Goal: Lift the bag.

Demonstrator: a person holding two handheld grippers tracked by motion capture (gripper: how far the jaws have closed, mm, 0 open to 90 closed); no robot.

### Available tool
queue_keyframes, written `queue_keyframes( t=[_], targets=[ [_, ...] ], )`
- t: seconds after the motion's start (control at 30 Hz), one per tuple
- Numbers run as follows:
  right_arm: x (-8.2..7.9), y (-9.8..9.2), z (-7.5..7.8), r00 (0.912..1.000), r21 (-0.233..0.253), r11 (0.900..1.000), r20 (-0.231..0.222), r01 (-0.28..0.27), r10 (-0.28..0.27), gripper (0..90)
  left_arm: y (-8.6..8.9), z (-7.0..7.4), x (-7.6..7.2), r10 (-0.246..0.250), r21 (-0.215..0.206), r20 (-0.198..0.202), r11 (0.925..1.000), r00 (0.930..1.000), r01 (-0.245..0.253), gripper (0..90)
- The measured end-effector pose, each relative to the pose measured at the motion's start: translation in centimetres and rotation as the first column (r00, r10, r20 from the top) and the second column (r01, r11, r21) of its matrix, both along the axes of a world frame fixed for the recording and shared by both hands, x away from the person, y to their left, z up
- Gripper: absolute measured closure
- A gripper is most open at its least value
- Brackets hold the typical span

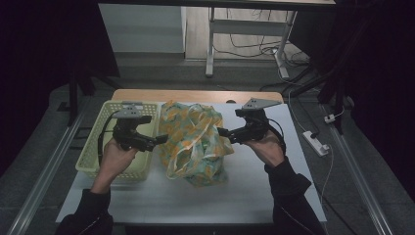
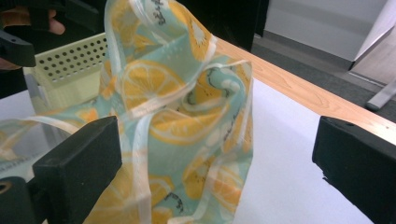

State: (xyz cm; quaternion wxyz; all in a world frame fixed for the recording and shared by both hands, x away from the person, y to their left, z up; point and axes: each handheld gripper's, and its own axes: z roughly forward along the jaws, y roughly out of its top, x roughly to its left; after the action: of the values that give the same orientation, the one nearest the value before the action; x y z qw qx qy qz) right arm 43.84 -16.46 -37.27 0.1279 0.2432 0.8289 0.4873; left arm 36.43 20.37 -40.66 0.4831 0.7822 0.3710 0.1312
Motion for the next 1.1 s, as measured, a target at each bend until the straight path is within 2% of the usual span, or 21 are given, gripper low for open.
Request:
queue_keyframes(
  t=[0.17,0.23,0.33,0.67,0.83,1.1],
  targets=[
    [0.0,-0.6,-1.0,0.9999,-0.008,1.0,0.002,0.017,-0.017,0.7,0.2,-1.6,-0.4,0.009,-0.004,-0.015,0.9999,0.9998,-0.01,0.0],
    [0.2,-0.9,-1.2,0.9998,-0.013,1.0,-0.002,0.022,-0.022,0.7,0.2,-2.0,-0.5,0.017,0.006,-0.023,0.9998,0.9996,-0.017,0.0],
    [0.2,-1.2,-1.7,0.9996,-0.008,1.0,-0.011,0.025,-0.025,0.7,0.2,-2.4,-0.7,0.018,-0.004,-0.025,0.9998,0.9995,-0.018,0.0],
    [-0.4,-2.4,-3.0,0.9988,-0.023,0.999,-0.011,0.046,-0.047,0.7,0.2,-3.2,-2.3,0.032,0.023,-0.027,0.9992,0.9991,-0.031,0.0],
    [-0.7,-3.0,-3.5,0.9976,-0.024,0.998,-0.035,0.059,-0.06,0.7,0.6,-3.5,-2.8,0.031,0.007,-0.042,0.9995,0.9987,-0.031,0.0],
    [-1.8,-3.6,-3.6,0.9971,-0.026,0.997,-0.033,0.067,-0.068,0.7,0.9,-3.7,-3.9,0.033,0.01,-0.048,0.9994,0.9983,-0.032,0.0]
  ],
)
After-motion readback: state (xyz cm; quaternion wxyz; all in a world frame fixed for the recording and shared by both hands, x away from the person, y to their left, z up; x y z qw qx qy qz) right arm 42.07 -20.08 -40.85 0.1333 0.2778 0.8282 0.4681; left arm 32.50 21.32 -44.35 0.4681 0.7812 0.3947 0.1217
